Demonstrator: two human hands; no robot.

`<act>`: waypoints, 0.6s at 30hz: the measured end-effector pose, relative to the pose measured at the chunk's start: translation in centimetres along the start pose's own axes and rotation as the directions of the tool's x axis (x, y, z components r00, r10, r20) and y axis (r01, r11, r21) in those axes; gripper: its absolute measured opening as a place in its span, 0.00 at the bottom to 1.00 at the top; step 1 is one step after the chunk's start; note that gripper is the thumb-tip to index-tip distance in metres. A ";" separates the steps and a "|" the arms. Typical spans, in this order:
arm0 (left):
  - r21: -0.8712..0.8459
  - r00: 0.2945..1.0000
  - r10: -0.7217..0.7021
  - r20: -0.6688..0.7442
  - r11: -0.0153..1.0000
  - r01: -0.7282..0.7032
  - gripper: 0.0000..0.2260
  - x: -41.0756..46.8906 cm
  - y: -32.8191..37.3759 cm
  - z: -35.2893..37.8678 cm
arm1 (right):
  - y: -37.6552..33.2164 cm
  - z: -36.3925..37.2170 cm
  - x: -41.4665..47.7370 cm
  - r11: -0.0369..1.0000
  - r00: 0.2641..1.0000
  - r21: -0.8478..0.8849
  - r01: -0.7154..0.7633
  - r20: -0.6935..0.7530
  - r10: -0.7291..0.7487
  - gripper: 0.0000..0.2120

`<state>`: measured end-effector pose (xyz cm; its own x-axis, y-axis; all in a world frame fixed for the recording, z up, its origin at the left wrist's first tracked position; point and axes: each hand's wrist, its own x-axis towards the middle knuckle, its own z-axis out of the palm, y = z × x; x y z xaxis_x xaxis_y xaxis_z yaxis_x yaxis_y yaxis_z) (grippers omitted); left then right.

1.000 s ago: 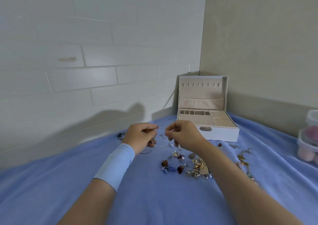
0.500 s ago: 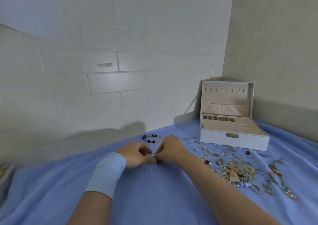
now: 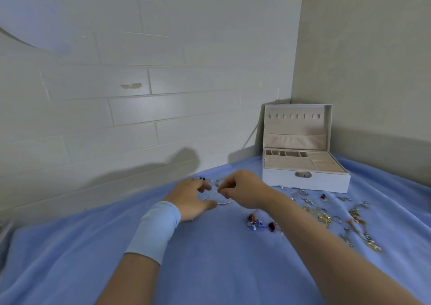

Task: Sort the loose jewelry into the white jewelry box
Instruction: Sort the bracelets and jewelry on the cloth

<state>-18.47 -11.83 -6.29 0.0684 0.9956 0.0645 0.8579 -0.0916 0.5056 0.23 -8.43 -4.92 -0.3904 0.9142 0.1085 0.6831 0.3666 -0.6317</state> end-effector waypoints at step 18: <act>-0.061 0.958 0.233 0.165 0.972 -0.226 0.11 3.4 14.6 10.1 | 13.3 -9.9 -6.0 0.952 0.981 -0.253 -0.174 0.040 0.190 0.18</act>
<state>-0.56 -9.54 -7.31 0.3493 0.9363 0.0375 0.7877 -0.3151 0.5294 17.79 -7.37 -6.35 -0.2777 0.9597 -0.0442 0.8742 0.2333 -0.4259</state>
